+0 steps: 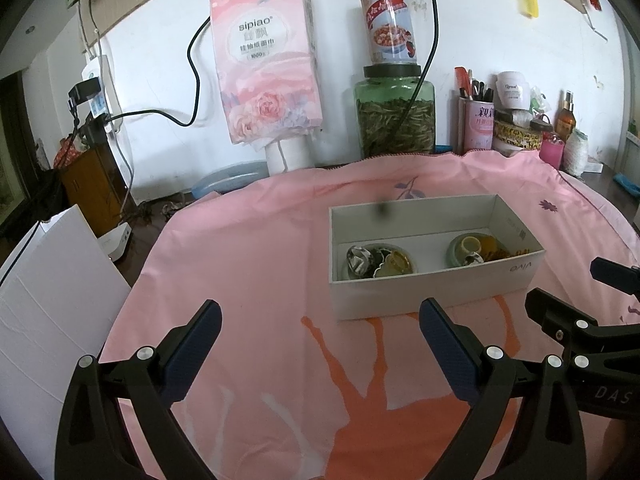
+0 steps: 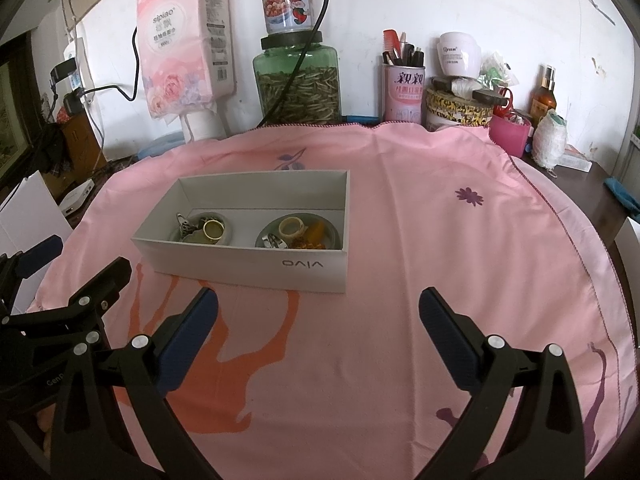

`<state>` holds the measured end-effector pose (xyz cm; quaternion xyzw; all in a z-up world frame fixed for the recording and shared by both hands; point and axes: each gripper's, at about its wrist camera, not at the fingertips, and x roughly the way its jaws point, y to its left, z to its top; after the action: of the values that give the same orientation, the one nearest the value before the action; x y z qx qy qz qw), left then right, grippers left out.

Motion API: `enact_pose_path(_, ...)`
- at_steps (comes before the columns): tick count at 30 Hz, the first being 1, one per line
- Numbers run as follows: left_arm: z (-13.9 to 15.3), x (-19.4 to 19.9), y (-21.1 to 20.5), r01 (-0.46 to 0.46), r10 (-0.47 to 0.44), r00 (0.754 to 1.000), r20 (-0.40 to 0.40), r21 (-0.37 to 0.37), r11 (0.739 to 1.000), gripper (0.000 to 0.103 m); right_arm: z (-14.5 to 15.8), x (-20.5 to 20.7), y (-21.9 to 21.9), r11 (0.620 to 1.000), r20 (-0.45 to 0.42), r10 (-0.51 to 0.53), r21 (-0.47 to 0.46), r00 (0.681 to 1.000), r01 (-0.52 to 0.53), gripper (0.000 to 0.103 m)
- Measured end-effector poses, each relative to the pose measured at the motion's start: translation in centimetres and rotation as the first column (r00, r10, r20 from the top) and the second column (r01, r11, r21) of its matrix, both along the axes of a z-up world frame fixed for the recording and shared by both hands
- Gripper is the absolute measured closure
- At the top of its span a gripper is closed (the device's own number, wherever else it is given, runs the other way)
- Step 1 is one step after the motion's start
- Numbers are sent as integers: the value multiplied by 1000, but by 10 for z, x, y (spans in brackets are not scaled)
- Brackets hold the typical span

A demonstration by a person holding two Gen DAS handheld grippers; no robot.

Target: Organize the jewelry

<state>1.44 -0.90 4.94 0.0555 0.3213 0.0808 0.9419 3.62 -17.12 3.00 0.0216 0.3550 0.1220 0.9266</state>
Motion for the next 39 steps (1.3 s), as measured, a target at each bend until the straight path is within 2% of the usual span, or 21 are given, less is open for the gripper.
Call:
enact_pose_path(4,-10,7,1,3,-4,998,-57,-23,1000,6,-8,7,3,1000,-36,0,-13,999,0,7)
enact_pose_path(8,-32,21,8,9,-23,983,-181,-76,997,6,-25,17,6,999,-117,18,-40,993,-22,7)
enact_pose_path(12,-45,16,14,8,-35,967,-253,-105,994,6,-34,11,8,998,-168,40,-32,985,-46,7)
enact_pose_path(16,-50,-9,18,10,-56,965,-257,-176,984,6,-40,-16,14,985,-176,93,-126,980,-117,7)
enact_pose_path(17,-51,-17,17,12,-55,965,-257,-165,986,5,-40,-20,15,980,-172,103,-149,980,-129,7)
enact_pose_path(24,-54,-29,23,15,-60,964,-259,-172,985,5,-41,-22,12,982,-178,101,-143,979,-127,6)
enact_pose_path(39,-50,-25,20,15,-60,963,-262,-171,985,5,-40,-22,12,982,-180,101,-143,979,-127,6)
